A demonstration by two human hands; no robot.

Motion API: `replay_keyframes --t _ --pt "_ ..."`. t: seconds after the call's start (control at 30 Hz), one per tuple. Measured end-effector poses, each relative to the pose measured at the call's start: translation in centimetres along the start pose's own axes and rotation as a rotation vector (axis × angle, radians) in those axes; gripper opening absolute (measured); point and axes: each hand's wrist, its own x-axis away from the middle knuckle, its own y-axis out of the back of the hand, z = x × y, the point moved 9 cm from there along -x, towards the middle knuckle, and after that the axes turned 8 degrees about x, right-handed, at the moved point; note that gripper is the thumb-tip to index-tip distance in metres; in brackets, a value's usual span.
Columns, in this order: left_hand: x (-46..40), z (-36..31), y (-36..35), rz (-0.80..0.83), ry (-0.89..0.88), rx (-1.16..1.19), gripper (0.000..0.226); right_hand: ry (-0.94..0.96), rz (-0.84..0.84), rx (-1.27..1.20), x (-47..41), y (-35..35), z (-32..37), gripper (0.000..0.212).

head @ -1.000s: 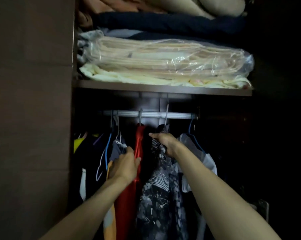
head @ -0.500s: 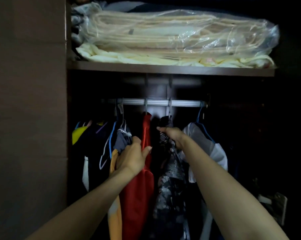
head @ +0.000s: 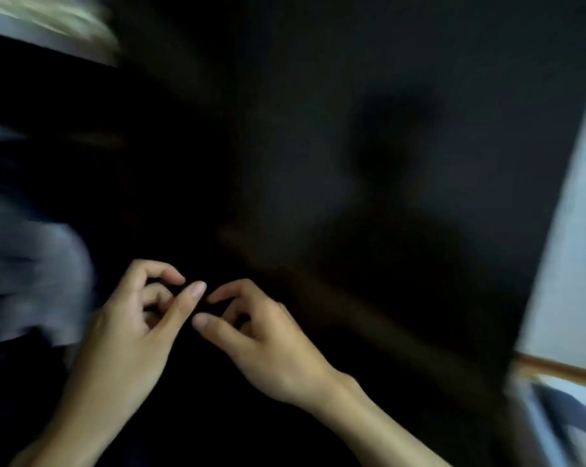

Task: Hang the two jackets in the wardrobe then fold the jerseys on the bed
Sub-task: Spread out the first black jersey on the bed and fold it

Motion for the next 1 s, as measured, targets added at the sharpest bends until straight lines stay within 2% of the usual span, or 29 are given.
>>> replay_keyframes --t 0.13,0.23,0.3,0.47,0.57,0.6,0.73,0.8,0.9,1.0 --pt "3.4 -9.8 -14.9 0.261 -0.169 0.310 0.024 -0.119 -0.220 0.145 10.2 13.4 -4.4 0.026" --pt "7.0 -17.9 -24.0 0.449 -0.261 0.472 0.036 -0.286 -0.418 0.162 18.8 23.3 -9.0 0.011" --pt "9.7 -22.9 -29.5 0.559 -0.309 0.559 0.037 -0.398 -0.533 0.222 25.2 29.0 -11.8 0.012" --pt "18.5 -32.9 -42.9 0.829 -0.384 0.670 0.035 -0.672 -0.772 0.415 43.1 40.2 -17.2 0.026" --pt "24.0 -36.7 -50.9 0.942 -0.378 0.672 0.038 -0.822 -0.863 0.463 53.4 45.4 -19.3 0.016" --pt "25.9 -37.8 -53.5 0.984 -0.382 0.666 0.038 -0.867 -0.887 0.462 56.6 46.8 -19.8 0.011" --pt "33.8 -40.7 -62.8 1.174 -0.433 0.589 0.033 -1.068 -0.968 0.467 67.6 50.2 -21.2 0.020" --pt "37.9 -40.6 -66.8 1.272 -0.452 0.523 0.034 -1.164 -0.978 0.477 72.2 50.2 -22.8 0.017" --pt "43.7 -38.4 -72.9 1.412 -0.485 0.369 0.035 -1.310 -1.006 0.466 78.5 48.7 -26.5 0.015" --pt "48.2 -34.1 -79.2 1.538 -0.450 0.215 0.031 -1.438 -1.037 0.397 83.0 46.4 -30.8 0.022"
